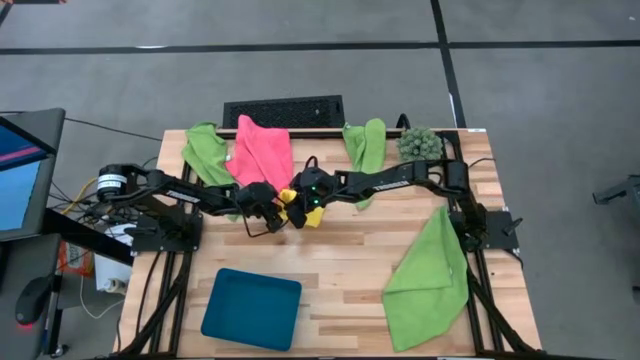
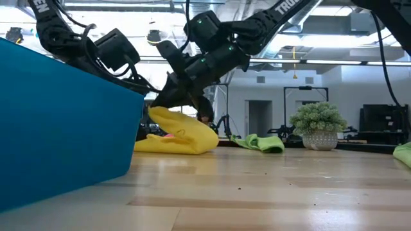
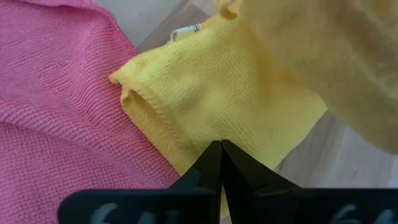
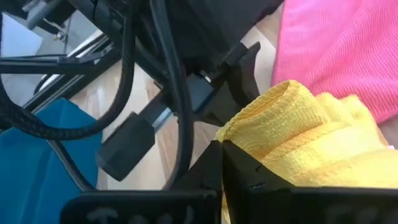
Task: Fold microfiber towels
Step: Fold the yellow microfiber towel
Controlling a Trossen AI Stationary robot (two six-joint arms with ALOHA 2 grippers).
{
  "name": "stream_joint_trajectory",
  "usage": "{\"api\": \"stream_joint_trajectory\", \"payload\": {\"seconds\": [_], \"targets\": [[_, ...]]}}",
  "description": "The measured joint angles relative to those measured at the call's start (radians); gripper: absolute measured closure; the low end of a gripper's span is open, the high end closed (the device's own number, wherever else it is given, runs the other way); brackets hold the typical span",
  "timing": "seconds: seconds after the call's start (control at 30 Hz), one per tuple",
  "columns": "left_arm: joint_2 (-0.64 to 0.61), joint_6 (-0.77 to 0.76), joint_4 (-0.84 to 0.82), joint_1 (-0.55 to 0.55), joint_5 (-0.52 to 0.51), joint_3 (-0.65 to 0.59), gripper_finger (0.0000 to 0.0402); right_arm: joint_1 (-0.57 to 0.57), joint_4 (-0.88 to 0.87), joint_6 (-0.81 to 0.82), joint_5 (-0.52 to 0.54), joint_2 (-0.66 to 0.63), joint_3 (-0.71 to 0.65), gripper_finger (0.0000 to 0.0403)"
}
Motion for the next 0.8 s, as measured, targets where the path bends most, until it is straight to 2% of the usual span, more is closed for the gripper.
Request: {"api": "stream_joint_trajectory", "payload": {"seconds": [0.13, 0.33, 0.47, 0.57, 0.7, 0.8], "targets": [[0.000, 0.006, 0.004, 0.000, 0.000, 0.000, 0.0401, 0.002, 0.011, -0.022, 0.000, 0.000, 0.000, 0.0343], [0.000, 0.016, 0.004, 0.000, 0.000, 0.000, 0.0401, 0.000, 0.053, -0.025, 0.000, -0.001, 0.000, 0.0270], [0.000, 0.016, 0.004, 0.000, 0.003, 0.000, 0.0401, -0.019, 0.003, -0.071, -0.002, -0.059, -0.001, 0.0219], [0.000, 0.016, 0.002, 0.000, 0.003, 0.000, 0.0401, -0.047, -0.087, -0.183, 0.009, -0.139, 0.000, 0.0193], [0.000, 0.023, 0.000, 0.000, 0.002, 0.000, 0.0401, -0.104, -0.264, -0.439, 0.052, -0.225, 0.000, 0.0179], [0.000, 0.043, 0.000, 0.000, 0.002, 0.000, 0.0401, -0.168, -0.324, -0.573, -0.038, -0.231, 0.000, 0.0177]]}}
